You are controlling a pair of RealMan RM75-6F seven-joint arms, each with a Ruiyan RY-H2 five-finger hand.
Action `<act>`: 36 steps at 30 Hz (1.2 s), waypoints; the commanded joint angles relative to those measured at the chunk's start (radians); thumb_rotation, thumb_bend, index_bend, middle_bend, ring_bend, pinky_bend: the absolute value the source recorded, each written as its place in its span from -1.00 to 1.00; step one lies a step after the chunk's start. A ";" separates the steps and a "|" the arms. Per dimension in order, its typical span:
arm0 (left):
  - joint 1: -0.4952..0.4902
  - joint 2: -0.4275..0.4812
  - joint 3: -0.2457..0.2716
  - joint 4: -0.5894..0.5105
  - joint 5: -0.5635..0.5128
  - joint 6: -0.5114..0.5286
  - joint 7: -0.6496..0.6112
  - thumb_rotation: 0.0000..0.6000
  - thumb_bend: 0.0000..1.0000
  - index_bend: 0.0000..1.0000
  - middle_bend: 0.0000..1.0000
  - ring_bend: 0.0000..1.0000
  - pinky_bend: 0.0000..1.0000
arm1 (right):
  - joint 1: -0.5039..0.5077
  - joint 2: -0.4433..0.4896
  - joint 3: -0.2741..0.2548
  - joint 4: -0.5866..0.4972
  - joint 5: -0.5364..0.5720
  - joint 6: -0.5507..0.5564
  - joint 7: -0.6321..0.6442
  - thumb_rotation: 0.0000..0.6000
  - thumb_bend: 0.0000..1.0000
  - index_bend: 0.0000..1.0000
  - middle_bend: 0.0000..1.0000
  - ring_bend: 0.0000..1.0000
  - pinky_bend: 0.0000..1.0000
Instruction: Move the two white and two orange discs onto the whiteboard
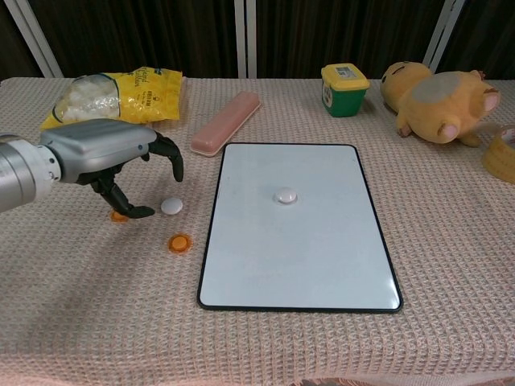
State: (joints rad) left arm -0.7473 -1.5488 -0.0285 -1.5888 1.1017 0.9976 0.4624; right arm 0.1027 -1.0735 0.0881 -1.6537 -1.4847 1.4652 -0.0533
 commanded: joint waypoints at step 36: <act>0.001 -0.090 -0.034 0.149 0.040 -0.079 -0.054 1.00 -0.43 -0.05 -0.52 -0.74 -0.49 | 0.001 -0.011 0.004 0.017 0.023 -0.008 0.009 0.99 -0.39 -1.00 -1.00 -1.00 -1.00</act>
State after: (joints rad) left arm -0.7464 -1.6392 -0.0626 -1.4398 1.1420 0.9184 0.4086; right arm 0.1034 -1.0844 0.0921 -1.6372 -1.4622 1.4575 -0.0443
